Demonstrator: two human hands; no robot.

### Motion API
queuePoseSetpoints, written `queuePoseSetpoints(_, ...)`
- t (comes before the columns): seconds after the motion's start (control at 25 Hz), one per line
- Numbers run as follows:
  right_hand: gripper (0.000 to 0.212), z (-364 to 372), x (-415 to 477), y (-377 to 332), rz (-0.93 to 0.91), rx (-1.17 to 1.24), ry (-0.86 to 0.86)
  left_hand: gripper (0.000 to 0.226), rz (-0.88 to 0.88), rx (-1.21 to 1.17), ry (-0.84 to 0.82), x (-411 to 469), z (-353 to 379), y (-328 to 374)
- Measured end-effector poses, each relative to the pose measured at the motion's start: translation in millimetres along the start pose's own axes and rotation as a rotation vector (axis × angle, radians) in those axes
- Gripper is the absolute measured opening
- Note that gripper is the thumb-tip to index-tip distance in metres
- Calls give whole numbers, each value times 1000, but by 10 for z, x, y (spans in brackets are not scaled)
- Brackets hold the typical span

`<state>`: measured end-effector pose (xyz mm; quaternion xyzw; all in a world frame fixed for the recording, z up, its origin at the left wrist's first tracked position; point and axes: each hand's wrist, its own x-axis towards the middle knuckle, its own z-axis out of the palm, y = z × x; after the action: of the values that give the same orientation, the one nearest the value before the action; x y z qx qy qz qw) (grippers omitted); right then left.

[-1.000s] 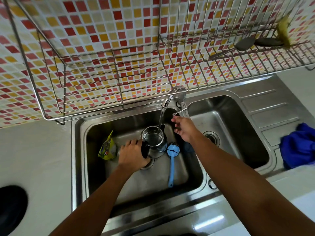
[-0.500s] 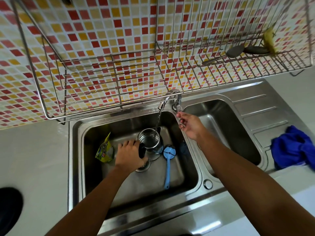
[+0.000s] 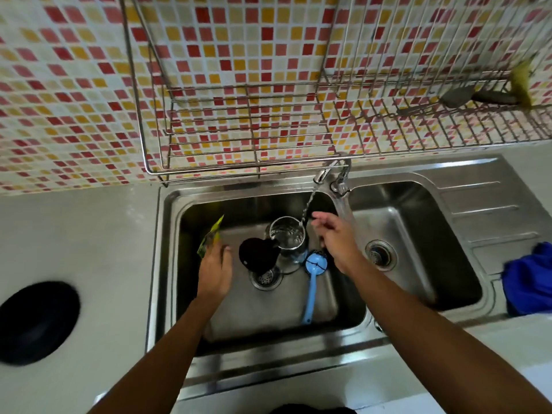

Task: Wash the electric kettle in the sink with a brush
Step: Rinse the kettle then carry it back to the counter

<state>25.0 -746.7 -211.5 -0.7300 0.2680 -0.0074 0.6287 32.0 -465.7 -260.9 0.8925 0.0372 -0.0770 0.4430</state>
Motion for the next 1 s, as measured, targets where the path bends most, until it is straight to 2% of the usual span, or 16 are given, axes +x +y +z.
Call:
queuePoseSetpoints(0.16,57,630,-396,198,-347,-470,-262,28,-186,-65,-93,-107,85,-384)
queuePoseSetpoints(0.24,70,808,-510,242,-425,-644,-317,29,-192,-20,-128,-146,148,-454)
queuePoseSetpoints(0.32,74,877,-548,246,-477,-716,-329,38,-192,-9,-201,-173,198,-455)
queuePoseSetpoints(0.44,77,866,-578,231,-477,-737,-399,49,-137,17,-262,-162,299,-445)
queuePoseSetpoints(0.52,78,884,-610,245,-497,-792,-427,46,-104,6,-310,-127,364,-431)
queuePoseSetpoints(0.68,67,909,-619,322,-470,-742,-321,41,-110,-41,-335,-12,472,-437)
queuePoseSetpoints(0.8,55,844,-581,305,-444,-628,-224,48,-120,6,-338,40,543,-393)
queuePoseSetpoints(0.88,45,768,-516,232,-442,-585,-154,44,-129,52,-335,91,600,-392)
queuePoseSetpoints(1.0,38,672,-445,76,-365,-469,-189,38,-100,108,-356,184,597,-349)
